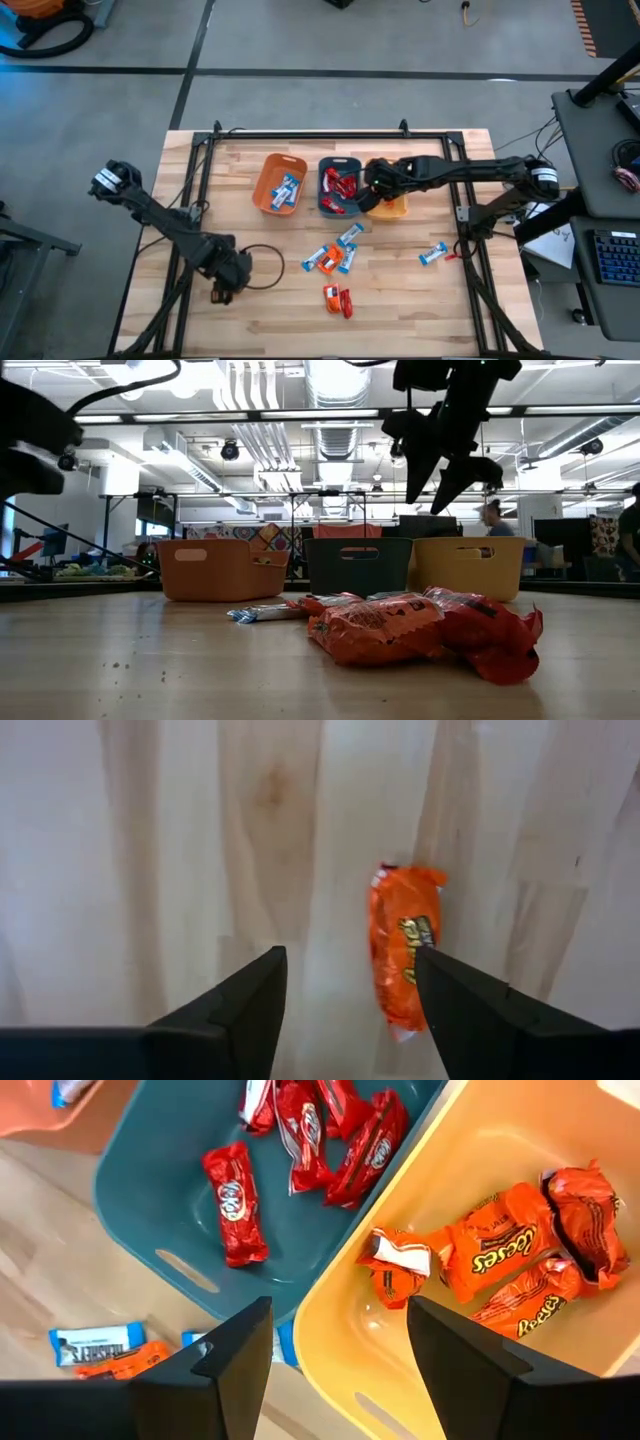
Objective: Sort candy
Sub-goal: Put the orange chocolate bar into the yellow bin
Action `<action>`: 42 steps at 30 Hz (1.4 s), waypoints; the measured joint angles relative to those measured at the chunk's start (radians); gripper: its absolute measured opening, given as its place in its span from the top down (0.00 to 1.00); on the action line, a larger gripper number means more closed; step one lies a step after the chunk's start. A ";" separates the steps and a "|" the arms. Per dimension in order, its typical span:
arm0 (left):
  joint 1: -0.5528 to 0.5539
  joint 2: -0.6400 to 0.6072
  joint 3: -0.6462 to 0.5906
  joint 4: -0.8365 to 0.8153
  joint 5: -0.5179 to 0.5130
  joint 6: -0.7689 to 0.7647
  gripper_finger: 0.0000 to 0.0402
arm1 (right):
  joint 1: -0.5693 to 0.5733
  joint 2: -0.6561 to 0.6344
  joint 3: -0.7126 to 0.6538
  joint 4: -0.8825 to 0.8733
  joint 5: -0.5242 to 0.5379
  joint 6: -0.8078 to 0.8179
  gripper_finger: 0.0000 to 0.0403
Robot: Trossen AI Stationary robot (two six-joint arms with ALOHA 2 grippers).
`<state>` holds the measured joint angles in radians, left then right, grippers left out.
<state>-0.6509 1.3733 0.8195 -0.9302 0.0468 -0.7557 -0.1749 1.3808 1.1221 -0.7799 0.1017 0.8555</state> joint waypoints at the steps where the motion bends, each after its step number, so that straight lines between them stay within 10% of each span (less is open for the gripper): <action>1: -0.011 0.001 -0.007 0.015 0.000 -0.023 0.50 | 0.000 -0.005 0.000 0.000 0.001 0.001 0.45; 18: -0.053 0.152 -0.060 0.232 0.027 -0.096 0.57 | 0.000 -0.018 0.000 0.002 0.003 0.009 0.45; 28: -0.053 0.256 0.039 0.214 0.023 0.001 0.81 | 0.000 -0.019 0.000 0.003 -0.015 -0.001 0.45; 42: -0.036 0.089 0.208 0.197 -0.078 0.007 0.97 | 0.064 -0.085 0.099 0.102 -0.027 -0.160 0.45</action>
<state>-0.6872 1.4624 1.0273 -0.7330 -0.0307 -0.7487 -0.1113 1.2959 1.2216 -0.6778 0.0744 0.6953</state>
